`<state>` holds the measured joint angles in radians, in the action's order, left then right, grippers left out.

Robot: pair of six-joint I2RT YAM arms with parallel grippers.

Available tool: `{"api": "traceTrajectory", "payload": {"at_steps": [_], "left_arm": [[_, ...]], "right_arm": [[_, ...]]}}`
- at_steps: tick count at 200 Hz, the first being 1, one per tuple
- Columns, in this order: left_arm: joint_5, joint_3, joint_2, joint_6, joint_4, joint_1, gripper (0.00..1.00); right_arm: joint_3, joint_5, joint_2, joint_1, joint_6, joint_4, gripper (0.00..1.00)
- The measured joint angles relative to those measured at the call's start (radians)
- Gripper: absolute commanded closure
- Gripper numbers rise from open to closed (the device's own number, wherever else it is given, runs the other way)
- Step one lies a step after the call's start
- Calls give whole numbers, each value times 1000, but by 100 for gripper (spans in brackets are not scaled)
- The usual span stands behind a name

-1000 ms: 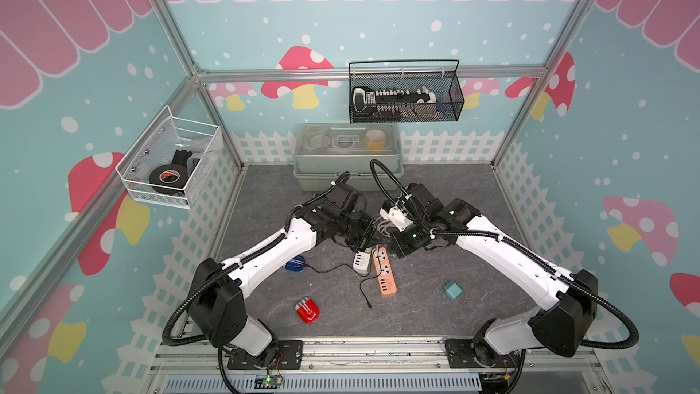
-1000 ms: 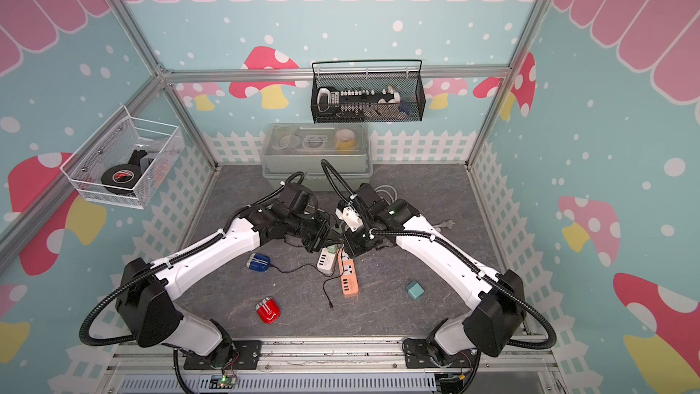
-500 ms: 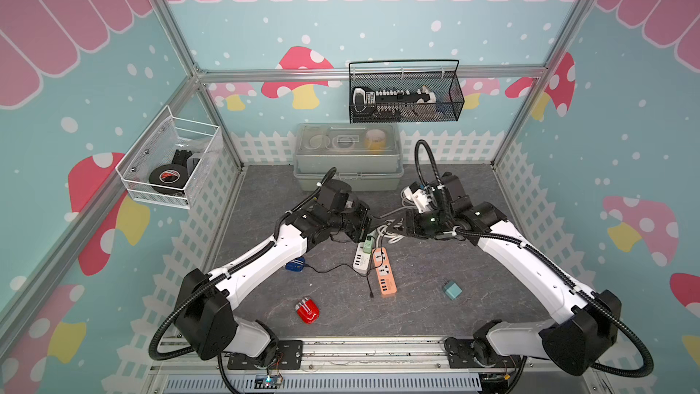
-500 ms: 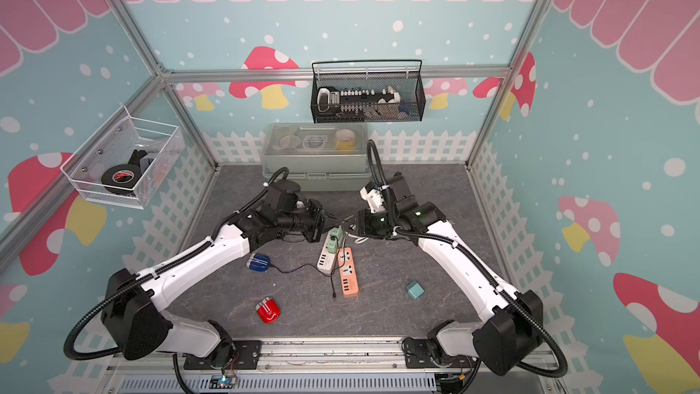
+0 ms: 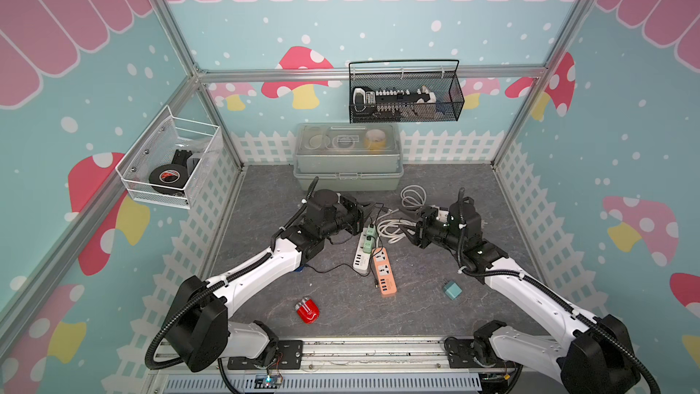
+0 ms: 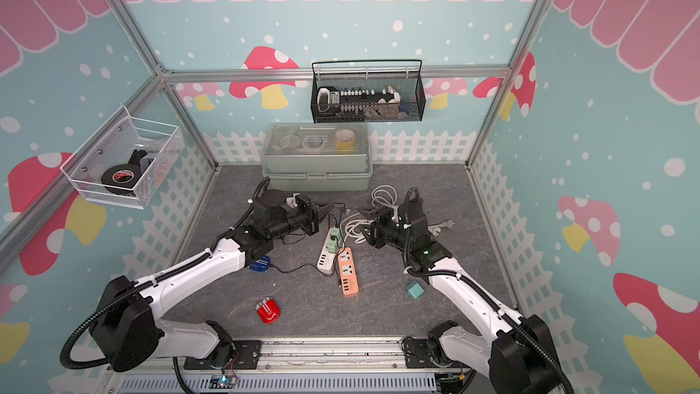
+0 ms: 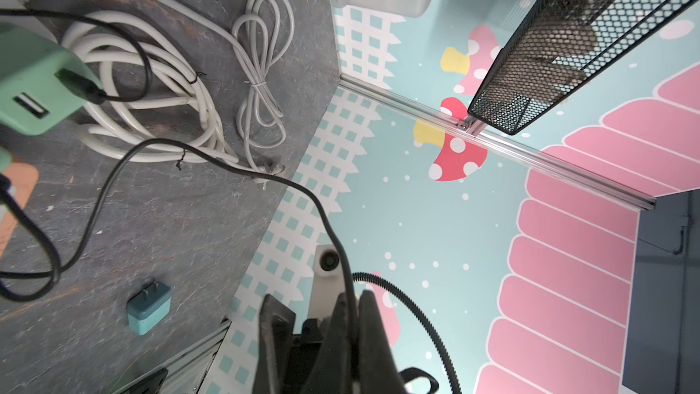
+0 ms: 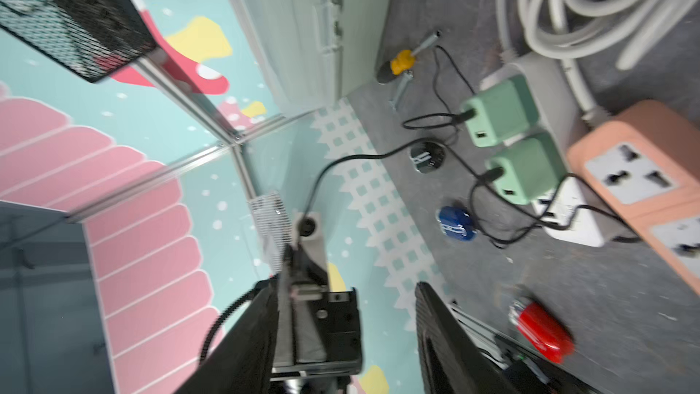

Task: Charge the electric shaver
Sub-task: Pick up the charging cable from the center of the board.

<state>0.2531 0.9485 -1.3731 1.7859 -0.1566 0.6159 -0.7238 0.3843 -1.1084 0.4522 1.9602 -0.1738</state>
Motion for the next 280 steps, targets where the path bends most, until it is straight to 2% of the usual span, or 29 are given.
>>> {"api": "traceTrajectory", "payload": {"at_steps": [31,91,122,163,223,267,274,280], "left_arm": [[-19,-23,0,14,-45,2,100],[-36,-36,0,16,-115,8,100],[-41,-48,0,18,-132,15,100],[-44,-48,0,21,-146,15,100],[-45,-51,0,24,-150,16,100],[-45,-51,0,28,-152,17,100],[-45,-51,0,30,-152,17,89],[-44,-51,0,33,-152,17,75]], "right_arm": [[-13,-60,-7,14,71,-75,43],[-55,-121,-60,74,108,-64,45],[-107,-145,-120,98,113,-82,57],[-112,-168,-129,119,118,-90,72],[-111,-185,-129,119,119,-95,88],[-111,-190,-138,118,122,-111,95],[-111,-189,-139,118,121,-113,95],[-111,-187,-140,117,121,-114,95]]}}
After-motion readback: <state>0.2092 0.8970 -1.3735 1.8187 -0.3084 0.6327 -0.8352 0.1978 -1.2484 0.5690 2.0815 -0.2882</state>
